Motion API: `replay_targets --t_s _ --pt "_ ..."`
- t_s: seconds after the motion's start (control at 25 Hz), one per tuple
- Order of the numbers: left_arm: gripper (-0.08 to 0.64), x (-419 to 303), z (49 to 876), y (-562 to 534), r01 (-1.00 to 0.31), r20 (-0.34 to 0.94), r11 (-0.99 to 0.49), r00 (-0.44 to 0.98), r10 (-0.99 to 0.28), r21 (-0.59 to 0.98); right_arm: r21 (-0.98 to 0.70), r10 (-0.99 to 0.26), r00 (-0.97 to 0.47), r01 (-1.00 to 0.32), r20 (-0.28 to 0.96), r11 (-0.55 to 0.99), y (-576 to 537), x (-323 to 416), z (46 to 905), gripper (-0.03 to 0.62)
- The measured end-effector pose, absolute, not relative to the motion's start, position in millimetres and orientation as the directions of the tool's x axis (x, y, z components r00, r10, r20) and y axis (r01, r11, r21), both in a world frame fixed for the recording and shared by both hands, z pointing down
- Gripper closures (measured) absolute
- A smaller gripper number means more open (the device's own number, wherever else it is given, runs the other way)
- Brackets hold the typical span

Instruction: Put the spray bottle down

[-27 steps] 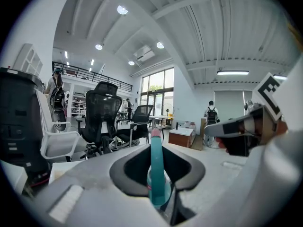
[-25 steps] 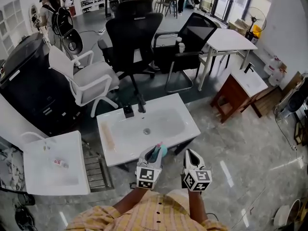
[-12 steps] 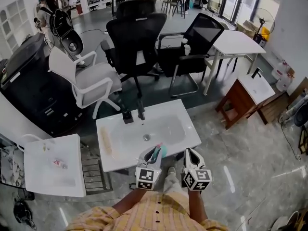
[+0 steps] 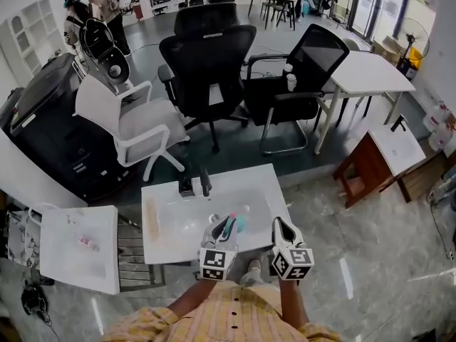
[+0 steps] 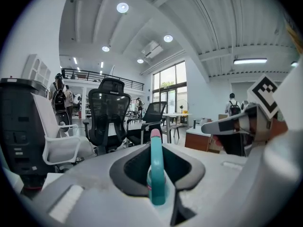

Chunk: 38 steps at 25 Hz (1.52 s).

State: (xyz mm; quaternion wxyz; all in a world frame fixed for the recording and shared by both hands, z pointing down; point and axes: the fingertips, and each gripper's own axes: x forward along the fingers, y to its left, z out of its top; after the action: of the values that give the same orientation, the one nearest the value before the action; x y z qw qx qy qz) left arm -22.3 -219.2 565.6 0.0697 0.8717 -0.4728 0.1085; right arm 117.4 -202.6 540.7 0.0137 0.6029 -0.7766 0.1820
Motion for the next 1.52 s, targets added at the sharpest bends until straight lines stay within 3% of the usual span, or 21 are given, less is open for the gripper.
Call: replay_targets --t_s 0.68,1.52 --pt "0.491 33 580 -307 -0.889 0.258 -0.458 0.445 -0.857 0.011 -0.284 -0.891 -0.379 -0.908 0.250 0.307 -297 173 558 0.593" --pt "0.491 58 621 -398 -0.911 0.298 -0.412 0.397 -0.868 0.013 -0.298 -0.848 -0.436 -0.888 0.301 0.351 -347 190 591 0.594"
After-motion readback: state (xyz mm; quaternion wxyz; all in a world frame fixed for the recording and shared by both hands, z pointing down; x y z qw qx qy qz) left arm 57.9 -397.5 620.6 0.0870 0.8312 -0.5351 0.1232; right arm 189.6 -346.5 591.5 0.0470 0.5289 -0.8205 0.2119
